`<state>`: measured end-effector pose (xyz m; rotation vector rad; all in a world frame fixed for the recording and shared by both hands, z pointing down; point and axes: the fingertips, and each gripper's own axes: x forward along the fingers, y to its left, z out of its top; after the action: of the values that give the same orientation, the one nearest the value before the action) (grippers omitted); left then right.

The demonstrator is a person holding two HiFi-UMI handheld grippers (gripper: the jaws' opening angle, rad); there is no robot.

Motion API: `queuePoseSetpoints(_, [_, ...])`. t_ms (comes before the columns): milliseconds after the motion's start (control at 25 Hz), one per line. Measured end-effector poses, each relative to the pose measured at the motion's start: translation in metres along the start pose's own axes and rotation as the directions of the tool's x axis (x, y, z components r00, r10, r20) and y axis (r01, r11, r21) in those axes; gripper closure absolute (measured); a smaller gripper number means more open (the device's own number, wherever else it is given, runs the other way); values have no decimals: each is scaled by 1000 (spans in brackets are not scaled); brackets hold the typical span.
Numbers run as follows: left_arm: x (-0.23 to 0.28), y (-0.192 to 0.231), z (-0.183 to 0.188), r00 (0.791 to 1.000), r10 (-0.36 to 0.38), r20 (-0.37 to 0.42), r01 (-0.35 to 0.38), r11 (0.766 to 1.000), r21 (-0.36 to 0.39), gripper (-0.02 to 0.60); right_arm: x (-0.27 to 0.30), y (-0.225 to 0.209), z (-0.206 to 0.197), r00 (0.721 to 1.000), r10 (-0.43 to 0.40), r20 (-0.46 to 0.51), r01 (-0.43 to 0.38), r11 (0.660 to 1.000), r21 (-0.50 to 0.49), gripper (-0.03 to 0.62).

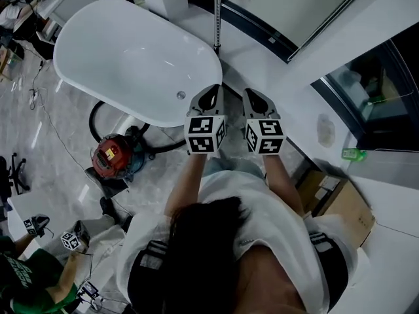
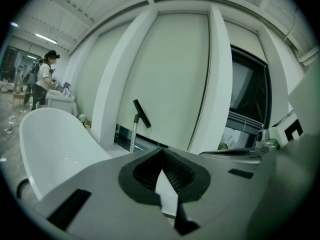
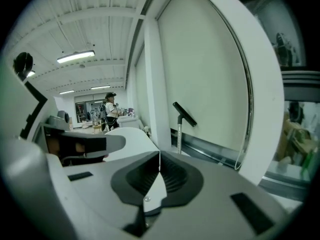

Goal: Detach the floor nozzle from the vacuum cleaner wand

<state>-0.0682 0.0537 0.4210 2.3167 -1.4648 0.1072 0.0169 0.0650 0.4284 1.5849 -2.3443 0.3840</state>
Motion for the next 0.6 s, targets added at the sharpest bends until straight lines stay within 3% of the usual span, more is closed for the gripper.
queuePoseSetpoints(320, [11, 2, 8, 1000, -31, -2, 31, 999, 25, 577, 7, -9, 6, 999, -38, 10, 38, 999, 29, 579])
queuePoseSetpoints(600, [19, 13, 17, 1000, -13, 16, 13, 999, 30, 577, 24, -11, 16, 999, -23, 29, 22, 999, 35, 579])
